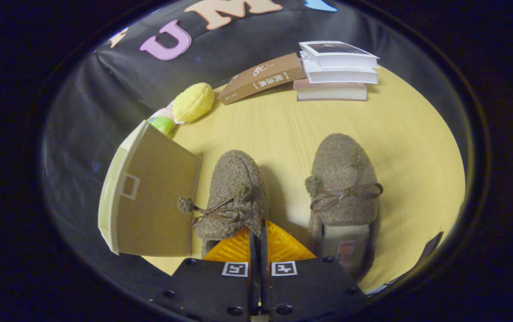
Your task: Open the storage box then place both shoes into the box .Put the left shoe in first, then the right shoe, with the right side of both shoes facing outward in a uniform manner.
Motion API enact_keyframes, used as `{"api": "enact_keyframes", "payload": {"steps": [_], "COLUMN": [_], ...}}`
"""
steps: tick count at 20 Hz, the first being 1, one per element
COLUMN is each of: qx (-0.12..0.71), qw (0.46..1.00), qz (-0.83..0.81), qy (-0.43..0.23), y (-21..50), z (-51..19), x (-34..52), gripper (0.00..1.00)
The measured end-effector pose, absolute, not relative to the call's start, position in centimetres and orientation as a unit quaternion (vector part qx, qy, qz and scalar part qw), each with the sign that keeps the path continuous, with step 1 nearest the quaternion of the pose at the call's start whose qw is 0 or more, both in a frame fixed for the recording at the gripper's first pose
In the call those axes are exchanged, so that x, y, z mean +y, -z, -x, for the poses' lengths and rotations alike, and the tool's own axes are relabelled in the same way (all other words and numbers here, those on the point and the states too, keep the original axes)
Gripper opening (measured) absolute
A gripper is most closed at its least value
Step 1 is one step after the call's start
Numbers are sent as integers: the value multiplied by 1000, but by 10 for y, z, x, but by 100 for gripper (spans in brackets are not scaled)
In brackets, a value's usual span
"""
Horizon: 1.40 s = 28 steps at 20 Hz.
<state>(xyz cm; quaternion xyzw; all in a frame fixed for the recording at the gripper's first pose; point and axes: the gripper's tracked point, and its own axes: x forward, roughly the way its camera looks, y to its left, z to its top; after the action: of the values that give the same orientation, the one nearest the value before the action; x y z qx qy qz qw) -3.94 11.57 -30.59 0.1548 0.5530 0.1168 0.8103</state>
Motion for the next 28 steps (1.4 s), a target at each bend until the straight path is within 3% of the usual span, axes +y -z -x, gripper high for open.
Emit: {"api": "enact_keyframes", "payload": {"steps": [7,14,19,28], "qx": [500,465,495,585], "qw": [832,836,824,790], "qz": [-215,-250,-220,-129], "qy": [-111,-148,-167,-130], "y": [220,157,184,288], "z": [15,-5,4,32], "x": [167,260,343,413], "gripper": [5,5,5,5]}}
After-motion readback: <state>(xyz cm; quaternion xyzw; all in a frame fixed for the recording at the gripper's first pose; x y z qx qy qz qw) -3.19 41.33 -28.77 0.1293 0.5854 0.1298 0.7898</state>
